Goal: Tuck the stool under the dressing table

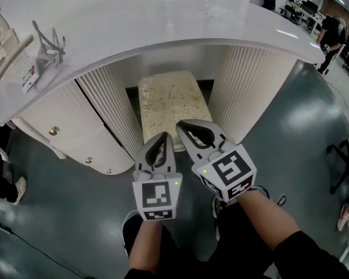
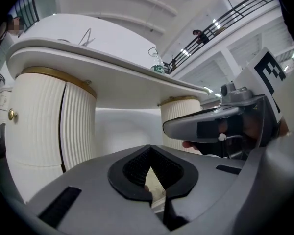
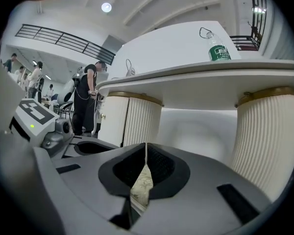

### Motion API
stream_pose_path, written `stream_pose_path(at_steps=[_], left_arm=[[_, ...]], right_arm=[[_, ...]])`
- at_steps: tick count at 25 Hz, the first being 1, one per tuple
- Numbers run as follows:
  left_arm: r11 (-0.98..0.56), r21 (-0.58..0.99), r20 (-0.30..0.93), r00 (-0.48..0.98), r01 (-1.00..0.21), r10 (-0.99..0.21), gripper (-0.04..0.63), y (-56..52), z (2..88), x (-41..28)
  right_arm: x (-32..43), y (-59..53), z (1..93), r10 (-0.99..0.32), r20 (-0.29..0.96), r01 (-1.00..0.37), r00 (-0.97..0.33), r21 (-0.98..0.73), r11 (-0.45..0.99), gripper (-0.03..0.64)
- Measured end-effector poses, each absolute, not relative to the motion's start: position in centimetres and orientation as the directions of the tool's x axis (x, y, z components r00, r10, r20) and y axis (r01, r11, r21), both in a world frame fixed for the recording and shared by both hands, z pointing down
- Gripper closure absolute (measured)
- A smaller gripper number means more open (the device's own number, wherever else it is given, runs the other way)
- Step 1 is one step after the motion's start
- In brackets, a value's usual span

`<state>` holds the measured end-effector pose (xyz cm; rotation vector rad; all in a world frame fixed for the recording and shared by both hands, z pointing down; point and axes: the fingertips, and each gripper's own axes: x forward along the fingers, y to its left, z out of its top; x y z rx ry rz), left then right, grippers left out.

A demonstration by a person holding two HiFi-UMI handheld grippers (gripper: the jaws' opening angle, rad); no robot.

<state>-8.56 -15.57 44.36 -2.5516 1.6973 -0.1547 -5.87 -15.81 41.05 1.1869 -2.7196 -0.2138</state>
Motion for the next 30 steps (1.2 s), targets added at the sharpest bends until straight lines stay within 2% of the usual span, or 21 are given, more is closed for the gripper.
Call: stream_pose_path(at_steps=[12, 17, 30], left_arm=[[-0.356, -0.072, 0.037, 0.354, -0.932, -0.935, 0.589, -14.7, 45.2, -10.3], [-0.365, -0.063, 0.033, 0.364, -0.929, -0.931, 0.589, -14.7, 45.2, -10.1], [-0.369, -0.076, 0.03, 0.367, -0.926, -0.93, 0.589, -14.0, 44.8, -9.2]], right_arm=[[-5.8, -15.4, 41.2, -0.747, 0.094, -0.699, -0.658, 0.294, 0.652, 0.609], [-5.8, -14.4, 41.3, -0.739, 0.098, -0.654, -0.666, 0.399, 0.643, 0.611], [-4.2, -14.3, 40.8, -0.76, 0.073, -0.684, -0.646, 0.387, 0.618, 0.611]])
